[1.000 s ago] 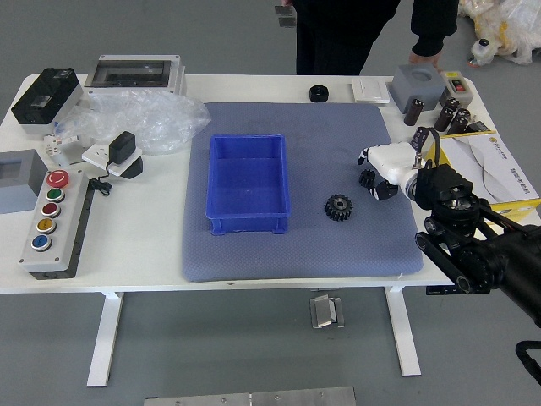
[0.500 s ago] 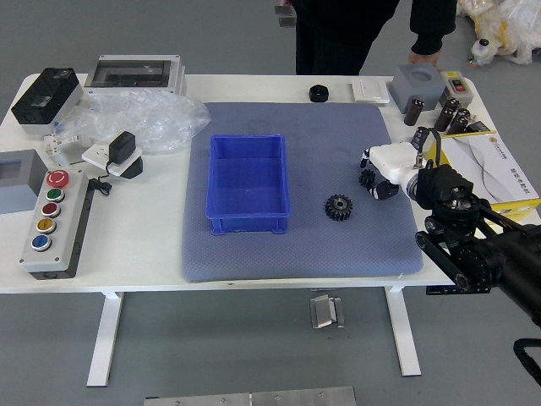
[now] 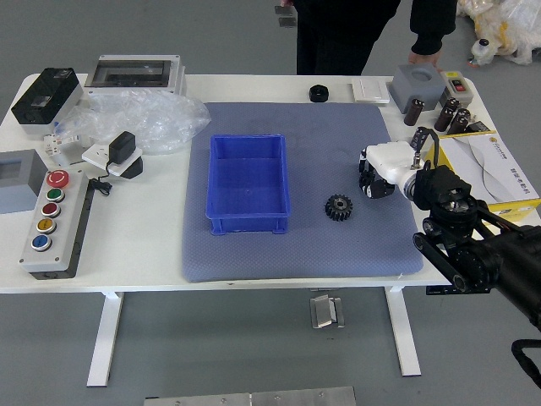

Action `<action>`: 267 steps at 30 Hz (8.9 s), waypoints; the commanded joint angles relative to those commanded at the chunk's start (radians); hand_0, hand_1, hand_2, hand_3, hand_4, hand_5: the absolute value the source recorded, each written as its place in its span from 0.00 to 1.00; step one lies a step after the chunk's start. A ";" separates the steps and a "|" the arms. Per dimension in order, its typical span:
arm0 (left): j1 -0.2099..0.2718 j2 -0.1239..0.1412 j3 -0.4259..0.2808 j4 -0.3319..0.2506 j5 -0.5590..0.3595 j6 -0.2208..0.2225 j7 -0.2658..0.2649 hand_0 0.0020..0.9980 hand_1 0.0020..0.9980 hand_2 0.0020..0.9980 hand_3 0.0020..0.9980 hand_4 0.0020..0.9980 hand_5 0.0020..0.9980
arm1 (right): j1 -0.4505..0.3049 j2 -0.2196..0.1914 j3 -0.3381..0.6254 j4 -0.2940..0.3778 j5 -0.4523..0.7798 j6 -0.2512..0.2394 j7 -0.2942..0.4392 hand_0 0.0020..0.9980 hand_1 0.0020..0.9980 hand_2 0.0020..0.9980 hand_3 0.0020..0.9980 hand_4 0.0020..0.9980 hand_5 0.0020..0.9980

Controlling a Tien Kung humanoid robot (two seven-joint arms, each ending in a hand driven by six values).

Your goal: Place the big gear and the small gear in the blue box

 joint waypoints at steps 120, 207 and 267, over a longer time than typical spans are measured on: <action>0.003 0.007 0.012 0.000 0.008 -0.002 0.004 0.85 0.82 0.80 0.82 0.68 0.31 | 0.049 0.179 -0.072 0.339 0.000 0.031 -0.046 0.61 0.52 0.68 0.79 0.93 0.50; -0.004 0.011 0.000 0.000 0.000 0.000 0.000 0.85 0.82 0.80 0.82 0.68 0.30 | -0.096 -0.088 -0.061 0.365 0.098 0.182 -0.107 0.60 0.48 0.57 0.65 0.82 0.44; 0.000 0.018 0.003 0.000 0.005 -0.002 0.005 0.85 0.82 0.80 0.82 0.68 0.30 | 0.062 -0.054 -0.047 0.438 0.037 0.170 -0.135 0.58 0.37 0.46 0.59 0.69 0.26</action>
